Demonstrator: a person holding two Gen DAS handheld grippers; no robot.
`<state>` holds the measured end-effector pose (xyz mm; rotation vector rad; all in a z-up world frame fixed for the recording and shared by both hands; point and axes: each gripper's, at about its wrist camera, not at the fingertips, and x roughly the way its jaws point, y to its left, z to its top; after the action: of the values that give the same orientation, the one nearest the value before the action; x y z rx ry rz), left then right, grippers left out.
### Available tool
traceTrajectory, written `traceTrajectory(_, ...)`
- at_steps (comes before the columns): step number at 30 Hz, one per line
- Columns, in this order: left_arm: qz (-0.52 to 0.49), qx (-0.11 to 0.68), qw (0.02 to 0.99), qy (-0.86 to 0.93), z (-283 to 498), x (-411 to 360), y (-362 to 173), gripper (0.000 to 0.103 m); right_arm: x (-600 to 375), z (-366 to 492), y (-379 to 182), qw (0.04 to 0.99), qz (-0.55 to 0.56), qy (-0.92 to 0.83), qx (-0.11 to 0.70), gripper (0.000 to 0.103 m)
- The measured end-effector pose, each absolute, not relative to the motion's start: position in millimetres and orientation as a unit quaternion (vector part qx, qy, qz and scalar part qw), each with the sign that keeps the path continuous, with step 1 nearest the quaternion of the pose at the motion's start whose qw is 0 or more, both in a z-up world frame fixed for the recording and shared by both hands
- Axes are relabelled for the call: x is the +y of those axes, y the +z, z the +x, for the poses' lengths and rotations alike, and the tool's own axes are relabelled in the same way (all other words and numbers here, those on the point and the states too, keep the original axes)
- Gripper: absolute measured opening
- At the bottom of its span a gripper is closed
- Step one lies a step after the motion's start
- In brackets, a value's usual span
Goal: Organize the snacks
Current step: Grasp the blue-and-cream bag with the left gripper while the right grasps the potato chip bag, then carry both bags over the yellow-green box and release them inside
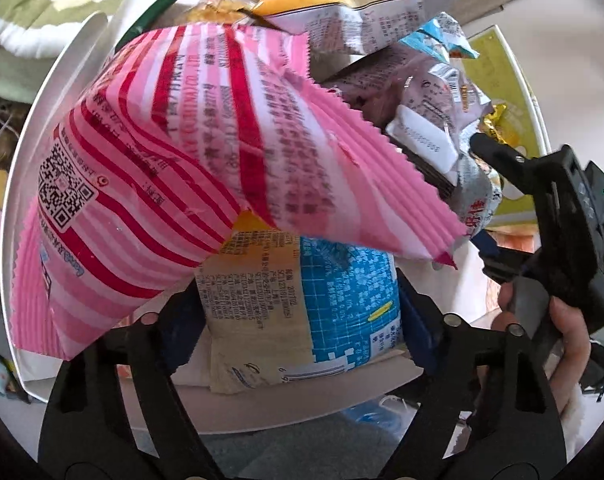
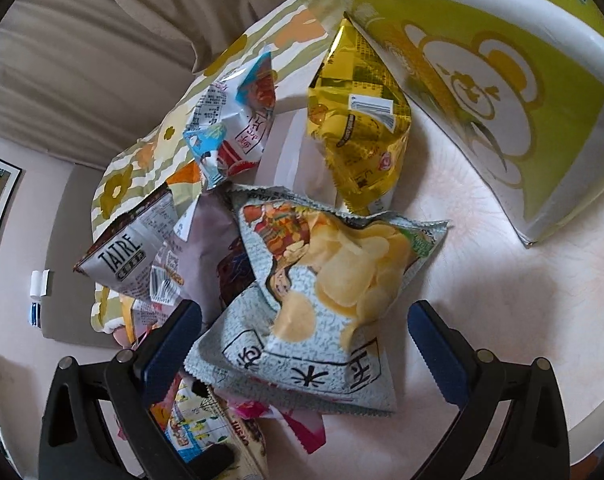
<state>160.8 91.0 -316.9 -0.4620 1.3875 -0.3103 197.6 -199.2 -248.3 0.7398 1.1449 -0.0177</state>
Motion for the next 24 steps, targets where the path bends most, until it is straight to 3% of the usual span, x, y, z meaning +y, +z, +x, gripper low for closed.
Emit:
traceTrajectory(3,-0.191,0.626,0.741,-0.149,160,84,-309,0.077,-205,196,-255,0.766,0.363,-0.009,0.53,0.096)
traceTrajectory(5,-0.19,0.624,0.743,-0.152,160,82,-307,0.076,-209,193,-259,0.76,0.373,-0.002,0.532,0.078)
traceTrajectory(8,-0.192,0.62,0.746,-0.15,158,82,-302,0.076,-210,190,-260,0.759,0.373,0.003,0.534,0.068)
traceTrajectory(14,-0.19,0.607,0.759,-0.139,148,85,-290,0.076,-213,181,-243,0.773,0.358,0.012,0.524,0.06)
traceTrajectory(24,-0.198,0.559,0.8,-0.096,111,85,-250,0.076,-221,164,-209,0.79,0.323,0.067,0.517,0.058)
